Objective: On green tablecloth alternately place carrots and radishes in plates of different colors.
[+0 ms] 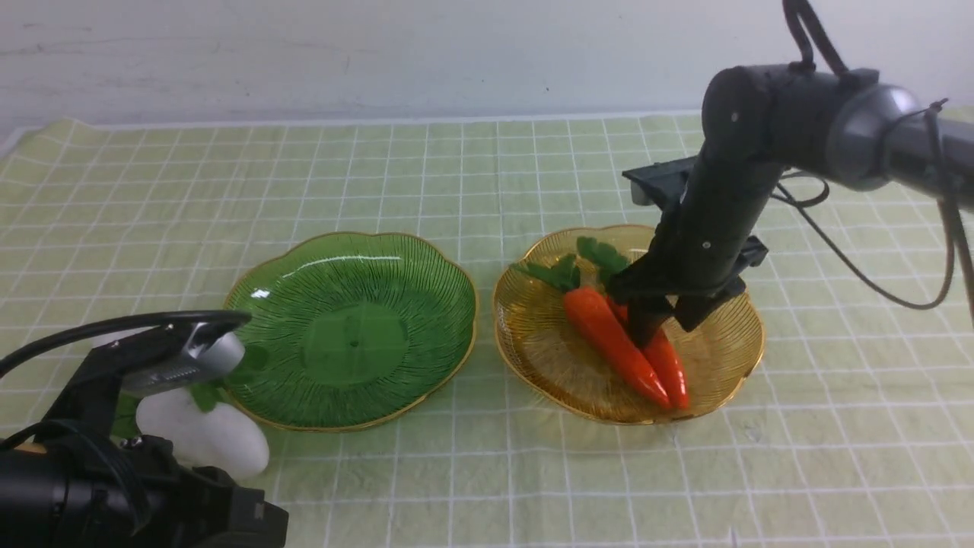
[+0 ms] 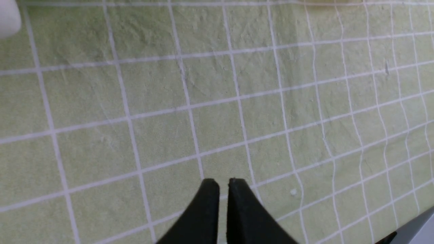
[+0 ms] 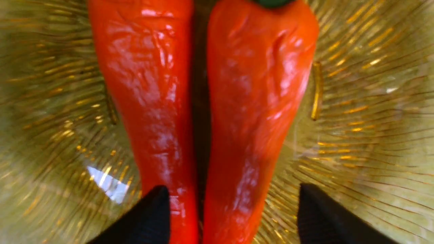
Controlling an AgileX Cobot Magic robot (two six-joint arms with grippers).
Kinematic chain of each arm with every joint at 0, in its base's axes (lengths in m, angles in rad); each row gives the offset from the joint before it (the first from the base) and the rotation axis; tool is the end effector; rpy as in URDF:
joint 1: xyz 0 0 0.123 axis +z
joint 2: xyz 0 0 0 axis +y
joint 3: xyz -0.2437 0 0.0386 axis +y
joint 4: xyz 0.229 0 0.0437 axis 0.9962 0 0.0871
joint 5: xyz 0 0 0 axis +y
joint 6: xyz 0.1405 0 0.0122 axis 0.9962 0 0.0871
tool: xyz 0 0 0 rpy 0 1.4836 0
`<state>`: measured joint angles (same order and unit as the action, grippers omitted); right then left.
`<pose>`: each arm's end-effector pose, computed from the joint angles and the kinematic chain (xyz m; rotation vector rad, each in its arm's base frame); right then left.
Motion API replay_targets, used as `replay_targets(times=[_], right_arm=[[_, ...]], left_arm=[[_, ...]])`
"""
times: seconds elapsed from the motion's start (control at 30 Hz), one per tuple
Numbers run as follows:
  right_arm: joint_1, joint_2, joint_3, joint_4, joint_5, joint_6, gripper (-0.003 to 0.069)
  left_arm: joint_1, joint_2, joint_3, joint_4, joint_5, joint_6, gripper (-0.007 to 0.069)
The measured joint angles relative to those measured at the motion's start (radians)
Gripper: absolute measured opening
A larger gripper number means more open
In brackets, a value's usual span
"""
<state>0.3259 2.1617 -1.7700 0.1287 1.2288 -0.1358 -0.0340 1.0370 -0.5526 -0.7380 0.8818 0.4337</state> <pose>0.3751 0.1448 0.1170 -0.6494 3.0413 0.1947 0.1811 -0.0795 0.1755 0.0912 2.6383 -0.7731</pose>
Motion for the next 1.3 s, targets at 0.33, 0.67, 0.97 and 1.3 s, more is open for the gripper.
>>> replay_targets(times=[0.33,0.67,0.97,1.3], right_arm=[[-0.001,-0.153,0.004,-0.02,0.0,0.136,0.0556],[-0.001,-0.731,0.211,-0.027,0.016,0.124,0.036],[-0.001,-1.402,0.595,-0.144,0.004,0.11,0.0204],[-0.001,-2.173,1.189,-0.173,-0.449,0.043,0.0029]], left_arm=[[0.0,0.0,0.0,0.019,-0.005,-0.003,0.0185],[0.0,0.0,-0.079,0.151,-0.07,-0.007,0.0342],[0.0,0.001,-0.157,0.171,-0.138,-0.034,0.0342],[0.0,0.008,-0.157,0.411,-0.237,-0.569,0.0342]])
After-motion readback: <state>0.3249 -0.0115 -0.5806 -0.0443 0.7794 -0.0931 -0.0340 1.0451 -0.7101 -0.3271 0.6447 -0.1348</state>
